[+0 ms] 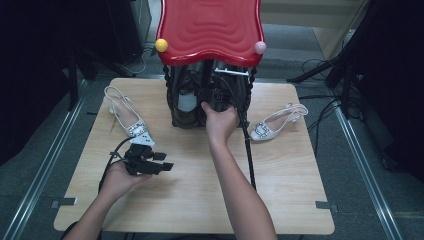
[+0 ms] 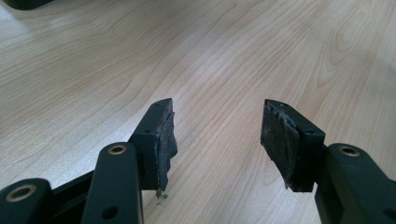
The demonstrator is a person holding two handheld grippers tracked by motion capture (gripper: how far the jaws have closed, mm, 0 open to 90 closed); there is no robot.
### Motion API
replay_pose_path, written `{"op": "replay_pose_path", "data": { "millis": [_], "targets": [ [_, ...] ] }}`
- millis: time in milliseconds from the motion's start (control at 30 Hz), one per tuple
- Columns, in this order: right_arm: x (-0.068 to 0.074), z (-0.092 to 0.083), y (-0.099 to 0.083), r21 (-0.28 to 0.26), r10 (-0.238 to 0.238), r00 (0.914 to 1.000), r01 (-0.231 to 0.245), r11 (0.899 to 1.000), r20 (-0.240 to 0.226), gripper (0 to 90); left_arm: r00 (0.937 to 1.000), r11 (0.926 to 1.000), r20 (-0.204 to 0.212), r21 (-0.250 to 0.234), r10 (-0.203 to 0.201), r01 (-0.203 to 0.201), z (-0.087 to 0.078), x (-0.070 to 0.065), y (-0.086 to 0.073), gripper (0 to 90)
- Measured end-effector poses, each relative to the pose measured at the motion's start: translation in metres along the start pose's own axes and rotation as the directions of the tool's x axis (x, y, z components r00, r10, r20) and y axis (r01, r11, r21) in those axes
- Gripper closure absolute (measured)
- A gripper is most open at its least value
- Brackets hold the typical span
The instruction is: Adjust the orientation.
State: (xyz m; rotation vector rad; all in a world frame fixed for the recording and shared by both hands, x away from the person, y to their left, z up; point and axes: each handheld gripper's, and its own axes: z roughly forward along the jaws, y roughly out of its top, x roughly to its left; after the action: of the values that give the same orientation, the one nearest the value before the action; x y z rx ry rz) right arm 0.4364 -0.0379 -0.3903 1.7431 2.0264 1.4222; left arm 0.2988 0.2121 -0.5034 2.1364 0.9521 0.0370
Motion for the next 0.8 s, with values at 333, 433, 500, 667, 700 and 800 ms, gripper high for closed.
{"op": "replay_pose_path", "data": {
  "millis": [333, 433, 500, 667, 700, 800],
  "targets": [
    [-0.002, -0.011, 0.002, 0.005, 0.008, 0.9969, -0.008, 1.0, -0.078, 56.0, 1.0, 1.0, 0.0, -0.002, 0.002, -0.002, 0.0, 0.0, 0.0, 44.7],
    [-0.002, -0.014, 0.002, 0.009, -0.006, 0.9961, 0.007, 1.0, -0.088, 55.9, 1.0, 1.0, -0.002, 0.002, 0.006, -0.006, 0.0, 0.0, 0.0, 44.7],
    [-0.003, -0.015, 0.002, 0.01, -0.013, 0.996, 0.014, 1.0, -0.089, 55.8, 1.0, 1.0, 0.0, 0.001, 0.005, -0.005, 0.0, 0.0, 0.0, 44.7],
    [-0.003, -0.021, 0.001, 0.009, -0.034, 0.9956, 0.034, 0.999, -0.087, 55.9, 1.0, 1.0, -0.002, -0.005, -0.002, 0.002, 0.0, 0.0, 0.0, 44.7],
    [-0.003, -0.021, 0.001, 0.009, -0.034, 0.9956, 0.034, 0.999, -0.087, 55.9, 1.0, 1.0, -0.004, -0.005, -0.003, 0.003, -0.001, 0.0, 0.0, 44.7],
    [-0.005, -0.027, 0.001, 0.011, -0.053, 0.9942, 0.054, 0.998, -0.093, 55.8, 1.0, 0.9999, 0.002, -0.008, -0.009, 0.009, -0.002, 0.001, 0.0, 44.7]
  ]
}}
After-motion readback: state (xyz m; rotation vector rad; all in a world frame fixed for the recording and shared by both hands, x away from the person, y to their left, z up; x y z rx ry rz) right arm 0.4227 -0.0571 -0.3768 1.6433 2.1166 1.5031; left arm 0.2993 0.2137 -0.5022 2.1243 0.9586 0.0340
